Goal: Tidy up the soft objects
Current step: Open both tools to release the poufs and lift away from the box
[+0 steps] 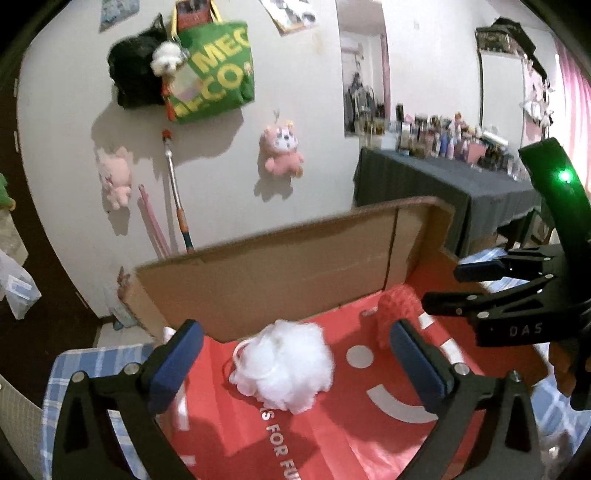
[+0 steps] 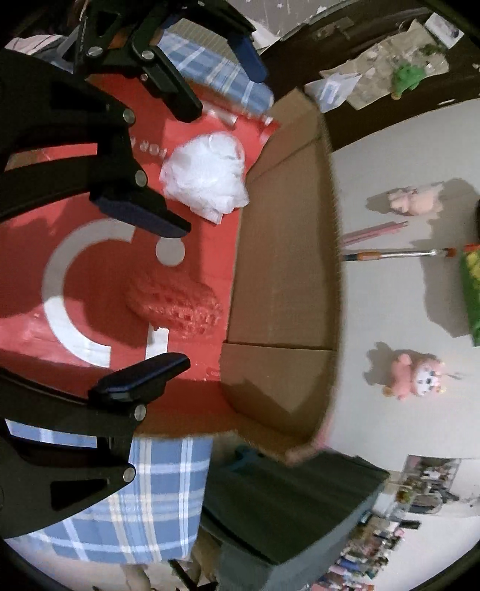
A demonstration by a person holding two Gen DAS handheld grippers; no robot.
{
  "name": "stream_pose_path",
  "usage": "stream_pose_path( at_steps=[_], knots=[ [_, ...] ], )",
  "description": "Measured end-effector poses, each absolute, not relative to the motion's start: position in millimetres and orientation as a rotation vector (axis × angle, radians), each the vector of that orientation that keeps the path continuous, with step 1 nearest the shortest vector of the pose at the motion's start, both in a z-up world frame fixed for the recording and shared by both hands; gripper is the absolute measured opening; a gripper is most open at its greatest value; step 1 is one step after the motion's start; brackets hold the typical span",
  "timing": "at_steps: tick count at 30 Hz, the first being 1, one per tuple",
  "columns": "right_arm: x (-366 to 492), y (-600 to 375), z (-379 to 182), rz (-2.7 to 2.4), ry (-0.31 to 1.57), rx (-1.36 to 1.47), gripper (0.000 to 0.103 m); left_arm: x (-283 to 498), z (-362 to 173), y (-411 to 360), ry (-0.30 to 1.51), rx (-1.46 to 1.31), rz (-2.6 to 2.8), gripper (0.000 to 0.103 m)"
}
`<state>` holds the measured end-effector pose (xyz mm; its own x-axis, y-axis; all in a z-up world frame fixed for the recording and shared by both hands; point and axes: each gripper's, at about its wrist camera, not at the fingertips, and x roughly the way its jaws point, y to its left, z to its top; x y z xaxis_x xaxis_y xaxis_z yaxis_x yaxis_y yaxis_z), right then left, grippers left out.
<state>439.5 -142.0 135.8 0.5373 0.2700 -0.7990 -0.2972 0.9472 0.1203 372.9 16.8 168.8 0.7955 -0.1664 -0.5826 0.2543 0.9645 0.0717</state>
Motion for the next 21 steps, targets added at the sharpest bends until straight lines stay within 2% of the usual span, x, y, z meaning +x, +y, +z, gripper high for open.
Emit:
stream_pose_path(
  at_steps=[1, 6, 11, 18, 21],
  knots=[
    [431.9, -143.7, 146.8, 0.338, 0.927, -0.027, 0.073, 364.3, 177.1, 17.8, 0.594, 0.146, -0.225, 0.103],
    [387.0, -149.8, 192.3, 0.336, 0.827, -0.031, 0.077, 309.0, 222.9, 21.3, 0.496, 0.114, -0.22, 0.103],
    [328.1, -151.5, 239.7, 0.343, 0.703, -0.057, 0.088, 249.1, 255.7, 23.9, 0.396, 0.096, -0.232, 0.103],
    [230.3, -162.4, 281.7, 0.351, 0.524, -0.063, 0.089, 162.8, 275.8, 23.0, 0.273, 0.08, -0.253, 0.103],
    [185.9, -166.6, 291.5, 0.34, 0.445, -0.069, 0.095, 129.5, 277.0, 21.0, 0.23, 0.076, -0.262, 0.103]
  ],
)
